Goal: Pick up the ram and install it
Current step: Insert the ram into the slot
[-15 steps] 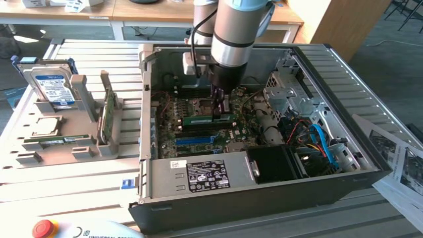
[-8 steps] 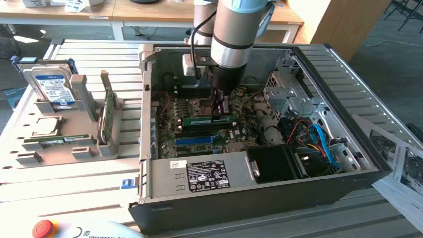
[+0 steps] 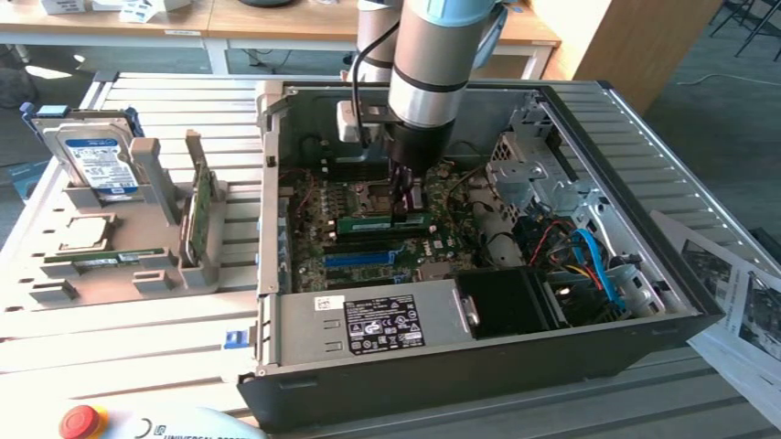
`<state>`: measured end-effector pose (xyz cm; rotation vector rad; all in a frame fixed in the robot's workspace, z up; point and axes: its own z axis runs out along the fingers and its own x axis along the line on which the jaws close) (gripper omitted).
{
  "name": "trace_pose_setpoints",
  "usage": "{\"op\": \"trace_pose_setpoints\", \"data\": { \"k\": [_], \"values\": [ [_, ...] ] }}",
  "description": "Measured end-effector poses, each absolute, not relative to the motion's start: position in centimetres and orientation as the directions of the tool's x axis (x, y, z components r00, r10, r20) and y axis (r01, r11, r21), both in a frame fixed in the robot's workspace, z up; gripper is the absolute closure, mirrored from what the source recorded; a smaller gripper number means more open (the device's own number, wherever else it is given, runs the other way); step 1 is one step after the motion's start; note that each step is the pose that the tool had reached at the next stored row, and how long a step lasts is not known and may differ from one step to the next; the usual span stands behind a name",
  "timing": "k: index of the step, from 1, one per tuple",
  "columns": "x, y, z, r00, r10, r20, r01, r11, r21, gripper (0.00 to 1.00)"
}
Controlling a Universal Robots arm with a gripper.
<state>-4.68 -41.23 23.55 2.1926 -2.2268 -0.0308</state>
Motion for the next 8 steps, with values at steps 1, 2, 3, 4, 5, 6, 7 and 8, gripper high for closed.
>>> {"op": "trace_pose_setpoints", "data": {
  "k": [1,2,3,4,5,6,7,8],
  "values": [
    [-4.68,-41.23,23.51,-0.015,-1.000,-0.002,-1.000,0.015,0.025,0.88],
    [-4.68,-41.23,23.47,-0.016,-1.000,-0.002,-1.000,0.015,0.025,0.88],
    [-4.68,-41.23,23.43,-0.015,-1.000,-0.002,-1.000,0.015,0.025,0.88],
    [-4.68,-41.24,23.41,-0.015,-1.000,-0.002,-1.000,0.015,0.025,0.88],
    [-4.68,-41.24,23.40,-0.015,-1.000,-0.002,-1.000,0.015,0.025,0.88],
    [-4.68,-41.23,23.38,-0.016,-1.000,-0.002,-1.000,0.015,0.025,0.88],
    [-4.68,-41.23,23.33,-0.015,-1.000,-0.002,-1.000,0.015,0.024,0.88],
    [-4.68,-41.23,23.31,-0.015,-1.000,-0.002,-1.000,0.015,0.024,0.88]
  ]
}}
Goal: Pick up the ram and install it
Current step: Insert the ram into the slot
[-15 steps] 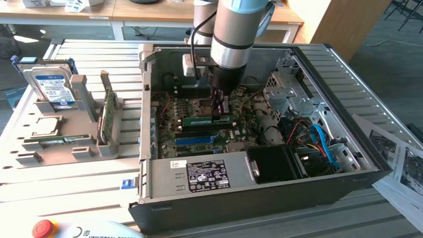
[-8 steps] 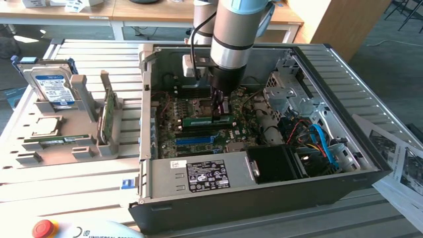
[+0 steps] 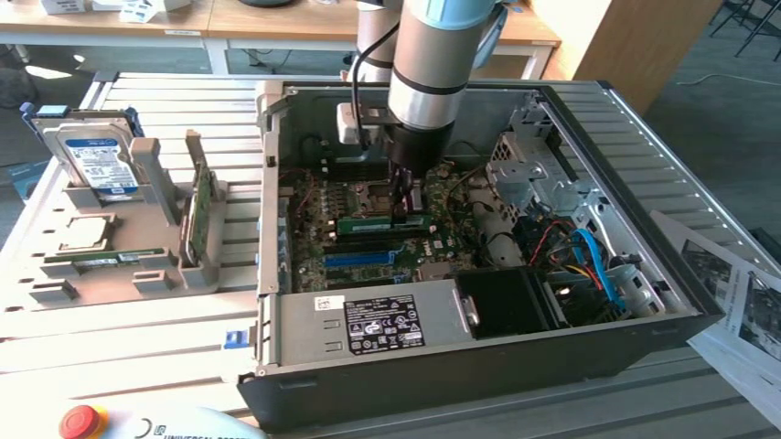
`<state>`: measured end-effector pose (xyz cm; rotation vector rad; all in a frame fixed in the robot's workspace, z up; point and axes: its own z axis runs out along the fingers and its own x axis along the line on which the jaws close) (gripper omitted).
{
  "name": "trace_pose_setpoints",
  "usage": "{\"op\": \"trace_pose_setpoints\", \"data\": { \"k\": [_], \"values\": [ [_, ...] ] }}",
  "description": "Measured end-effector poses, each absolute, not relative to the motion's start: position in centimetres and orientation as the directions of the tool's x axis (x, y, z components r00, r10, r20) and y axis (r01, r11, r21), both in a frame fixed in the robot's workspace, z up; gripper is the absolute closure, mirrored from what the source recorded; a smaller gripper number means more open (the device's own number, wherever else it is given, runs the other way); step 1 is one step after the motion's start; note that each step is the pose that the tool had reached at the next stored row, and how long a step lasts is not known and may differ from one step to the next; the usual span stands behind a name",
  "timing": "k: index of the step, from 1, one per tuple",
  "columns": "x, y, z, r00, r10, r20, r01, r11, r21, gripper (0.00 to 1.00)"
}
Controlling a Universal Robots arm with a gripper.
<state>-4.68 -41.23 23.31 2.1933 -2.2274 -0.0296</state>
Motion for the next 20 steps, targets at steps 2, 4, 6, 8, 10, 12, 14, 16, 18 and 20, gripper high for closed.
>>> {"op": "trace_pose_setpoints", "data": {
  "k": [2,4,6,8,10,12,14,16,18,20],
  "values": [
    [-4.68,-41.24,23.30,-0.015,-1.000,-0.002,-1.000,0.015,0.024,0.88],
    [-4.68,-41.23,23.29,-0.015,-1.000,-0.002,-1.000,0.015,0.024,0.88],
    [-4.68,-41.23,23.28,-0.016,-1.000,-0.002,-1.000,0.015,0.024,0.88],
    [-4.68,-41.23,23.19,-0.015,-1.000,-0.003,-1.000,0.015,0.023,0.88],
    [-4.69,-41.23,23.13,-0.016,-1.000,-0.002,-1.000,0.015,0.022,0.88],
    [-4.69,-41.23,23.11,-0.016,-1.000,-0.002,-1.000,0.015,0.022,0.88],
    [-4.69,-41.23,23.10,-0.016,-1.000,-0.002,-1.000,0.015,0.022,0.88],
    [-4.69,-41.23,23.07,-0.015,-1.000,-0.002,-1.000,0.015,0.021,0.88],
    [-4.69,-41.23,23.04,-0.016,-1.000,-0.002,-1.000,0.015,0.021,0.88],
    [-4.70,-41.24,23.00,-0.016,-1.000,-0.002,-1.000,0.016,0.020,0.88]
  ]
}}
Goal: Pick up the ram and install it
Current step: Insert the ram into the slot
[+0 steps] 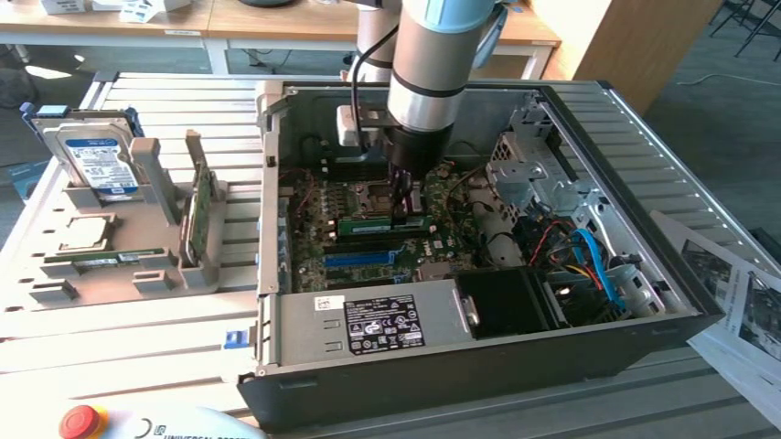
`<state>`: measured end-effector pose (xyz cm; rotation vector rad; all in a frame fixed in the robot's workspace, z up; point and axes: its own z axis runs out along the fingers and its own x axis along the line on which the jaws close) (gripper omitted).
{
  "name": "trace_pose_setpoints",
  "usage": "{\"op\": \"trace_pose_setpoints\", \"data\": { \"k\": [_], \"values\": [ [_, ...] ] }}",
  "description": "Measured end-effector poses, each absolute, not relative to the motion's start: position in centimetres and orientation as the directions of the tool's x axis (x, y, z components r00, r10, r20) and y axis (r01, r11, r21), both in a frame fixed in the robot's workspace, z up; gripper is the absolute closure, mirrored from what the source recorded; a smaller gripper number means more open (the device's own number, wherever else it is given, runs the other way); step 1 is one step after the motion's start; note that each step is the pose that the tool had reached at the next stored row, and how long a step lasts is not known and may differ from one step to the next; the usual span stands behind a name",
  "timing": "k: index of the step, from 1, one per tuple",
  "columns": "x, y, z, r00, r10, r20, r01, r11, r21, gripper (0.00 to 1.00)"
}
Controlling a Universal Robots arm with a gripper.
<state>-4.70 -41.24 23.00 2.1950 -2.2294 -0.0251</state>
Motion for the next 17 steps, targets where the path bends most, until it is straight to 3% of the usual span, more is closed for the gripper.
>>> {"op": "trace_pose_setpoints", "data": {
  "k": [17],
  "values": [
    [-4.70,-41.16,23.07,-0.016,-1.000,-0.002,-1.000,0.016,0.019,0.88]
  ]
}}
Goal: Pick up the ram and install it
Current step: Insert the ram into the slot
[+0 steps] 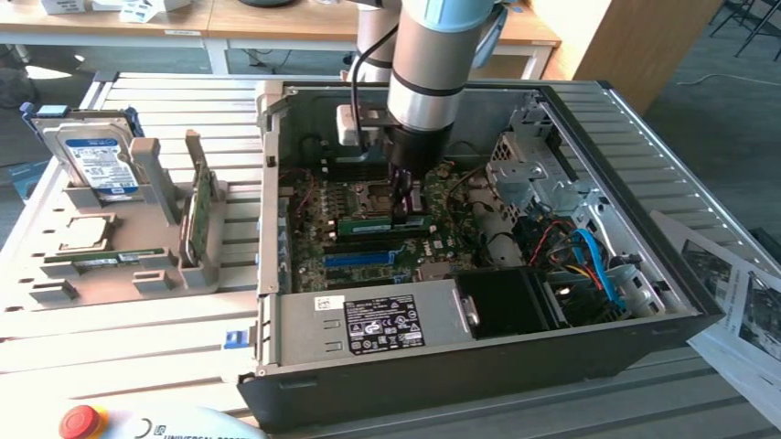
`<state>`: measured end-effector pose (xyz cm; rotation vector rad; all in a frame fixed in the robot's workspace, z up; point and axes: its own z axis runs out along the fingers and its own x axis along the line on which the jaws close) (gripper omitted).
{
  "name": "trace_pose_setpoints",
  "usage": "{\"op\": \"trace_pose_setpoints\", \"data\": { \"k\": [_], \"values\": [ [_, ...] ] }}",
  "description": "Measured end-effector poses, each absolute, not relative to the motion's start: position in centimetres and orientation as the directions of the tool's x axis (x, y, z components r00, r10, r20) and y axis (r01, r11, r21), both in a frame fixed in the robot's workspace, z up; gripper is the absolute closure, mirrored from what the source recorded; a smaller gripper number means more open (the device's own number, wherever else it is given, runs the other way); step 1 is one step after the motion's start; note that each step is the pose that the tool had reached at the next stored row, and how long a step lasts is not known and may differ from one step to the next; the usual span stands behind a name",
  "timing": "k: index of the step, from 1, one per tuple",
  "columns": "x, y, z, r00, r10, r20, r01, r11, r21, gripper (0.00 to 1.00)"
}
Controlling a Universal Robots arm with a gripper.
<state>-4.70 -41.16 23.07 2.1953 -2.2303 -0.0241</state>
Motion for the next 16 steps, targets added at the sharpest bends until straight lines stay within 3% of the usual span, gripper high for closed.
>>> {"op": "trace_pose_setpoints", "data": {
  "k": [16],
  "values": [
    [-4.73,-41.16,23.22,-0.016,-1.000,-0.002,-1.000,0.016,0.023,0.88]
  ]
}}
